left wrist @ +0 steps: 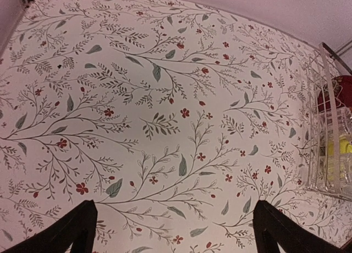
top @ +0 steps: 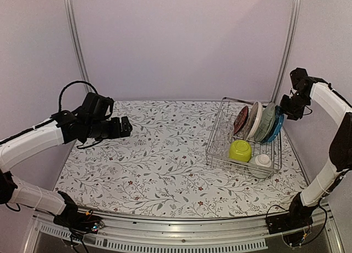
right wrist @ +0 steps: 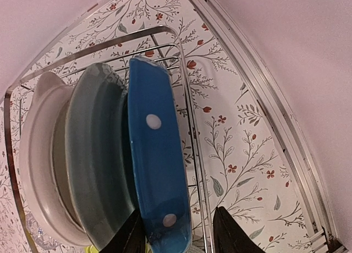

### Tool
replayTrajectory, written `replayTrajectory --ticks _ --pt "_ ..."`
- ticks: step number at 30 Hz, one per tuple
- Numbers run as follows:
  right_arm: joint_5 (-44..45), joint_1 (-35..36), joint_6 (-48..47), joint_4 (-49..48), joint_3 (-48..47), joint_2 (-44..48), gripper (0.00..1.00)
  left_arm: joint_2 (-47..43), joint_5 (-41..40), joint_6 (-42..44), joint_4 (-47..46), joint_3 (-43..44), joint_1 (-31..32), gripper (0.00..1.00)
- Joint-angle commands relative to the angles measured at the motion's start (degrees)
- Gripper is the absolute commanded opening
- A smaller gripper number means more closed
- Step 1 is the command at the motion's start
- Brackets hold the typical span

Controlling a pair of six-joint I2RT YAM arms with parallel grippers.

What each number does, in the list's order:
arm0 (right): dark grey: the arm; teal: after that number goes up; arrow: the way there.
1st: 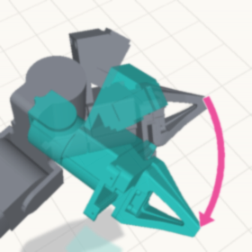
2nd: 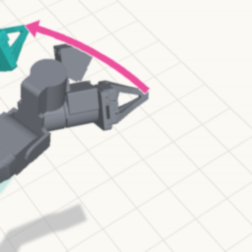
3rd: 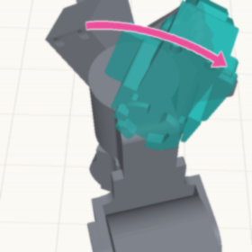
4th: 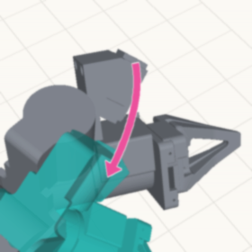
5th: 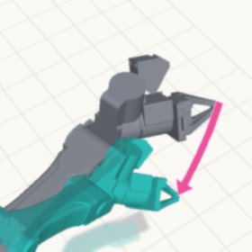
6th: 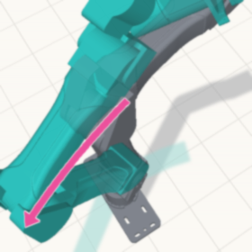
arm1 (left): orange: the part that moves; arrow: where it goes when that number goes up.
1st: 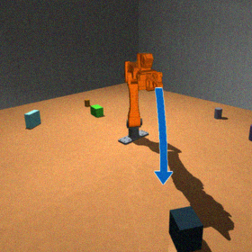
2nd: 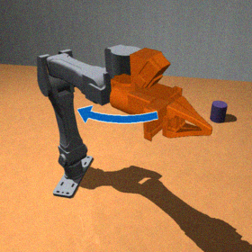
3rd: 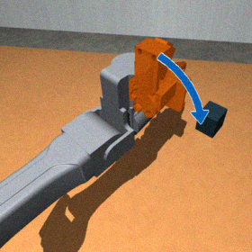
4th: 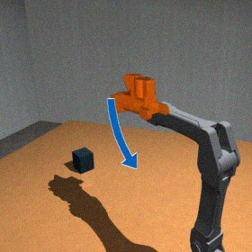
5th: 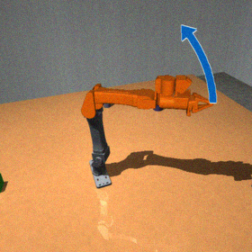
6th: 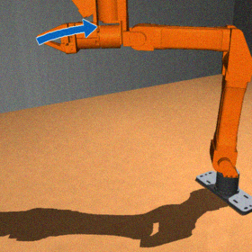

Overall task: Unload the mixed dishes from the dish rack
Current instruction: Grab the plate from the dish rack.

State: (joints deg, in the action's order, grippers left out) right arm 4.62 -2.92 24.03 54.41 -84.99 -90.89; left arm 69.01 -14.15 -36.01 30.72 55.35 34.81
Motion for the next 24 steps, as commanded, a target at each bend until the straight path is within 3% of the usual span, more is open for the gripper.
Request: replayTrajectory --ticks 1,8,24 --pt "-1.81 -1.01 -1.59 -1.38 1.05 -1.50 0.42 -0.76 0.59 0.49 -0.62 0.28 -0.68 1.00" --pt "-6.24 -1.64 -1.88 -3.89 2.01 -2.71 0.35 -0.84 0.77 0.35 -0.85 0.28 -0.69 1.00" --pt "-12.22 -2.17 -2.16 -6.95 1.67 -6.93 0.33 -0.96 0.28 0.50 -0.51 0.13 -1.05 0.99"
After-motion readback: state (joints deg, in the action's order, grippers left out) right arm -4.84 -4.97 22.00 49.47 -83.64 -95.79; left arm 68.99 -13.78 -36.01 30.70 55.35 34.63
